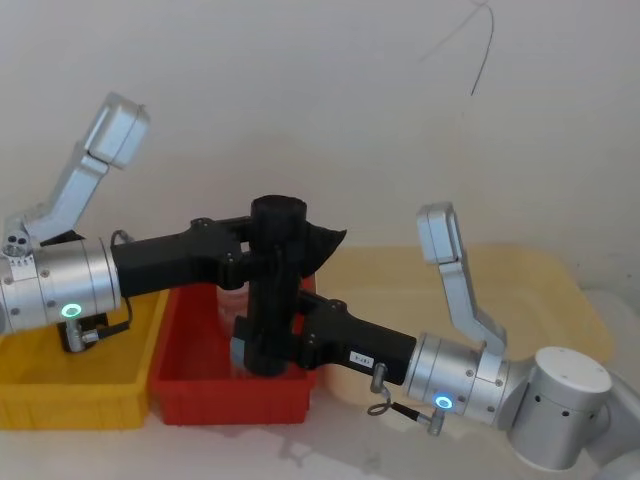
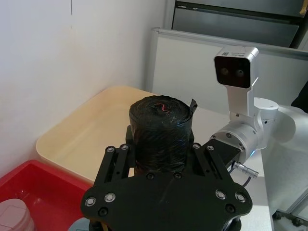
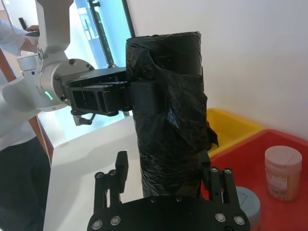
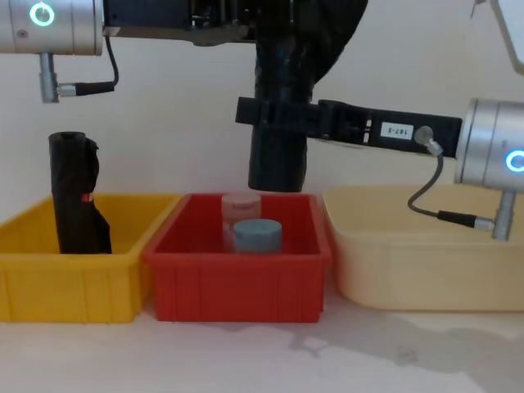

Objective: Pick up the garbage bag with the one hand and transfer it to the other hand.

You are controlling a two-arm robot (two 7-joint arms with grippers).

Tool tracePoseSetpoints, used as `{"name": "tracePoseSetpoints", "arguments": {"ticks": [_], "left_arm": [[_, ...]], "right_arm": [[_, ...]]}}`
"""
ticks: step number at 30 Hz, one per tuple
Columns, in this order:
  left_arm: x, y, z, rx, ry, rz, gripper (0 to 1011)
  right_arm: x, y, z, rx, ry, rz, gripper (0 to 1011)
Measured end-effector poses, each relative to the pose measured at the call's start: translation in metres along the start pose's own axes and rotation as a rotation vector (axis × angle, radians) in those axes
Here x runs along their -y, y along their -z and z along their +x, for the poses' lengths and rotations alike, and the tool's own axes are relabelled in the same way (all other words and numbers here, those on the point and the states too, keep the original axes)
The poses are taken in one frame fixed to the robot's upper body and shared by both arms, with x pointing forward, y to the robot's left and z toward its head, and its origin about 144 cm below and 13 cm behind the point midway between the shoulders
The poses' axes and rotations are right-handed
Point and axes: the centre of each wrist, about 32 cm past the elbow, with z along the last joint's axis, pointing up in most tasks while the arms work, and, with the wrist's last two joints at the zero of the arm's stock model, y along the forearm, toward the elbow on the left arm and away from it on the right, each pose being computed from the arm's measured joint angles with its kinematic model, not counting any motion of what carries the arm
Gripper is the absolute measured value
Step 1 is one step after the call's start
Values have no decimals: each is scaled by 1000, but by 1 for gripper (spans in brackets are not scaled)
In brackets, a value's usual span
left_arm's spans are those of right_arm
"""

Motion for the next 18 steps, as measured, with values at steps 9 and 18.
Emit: {"name": "tracePoseSetpoints", "arguments": {"ticks": [9,18], "left_arm": [[0,0,1,-4,6,1,508],[0,0,1,-5,7,1,508]], "right_arm": [[-1,0,1,-3,-1,-2,684],[-1,0,2,-5,-3,-2,546]]}}
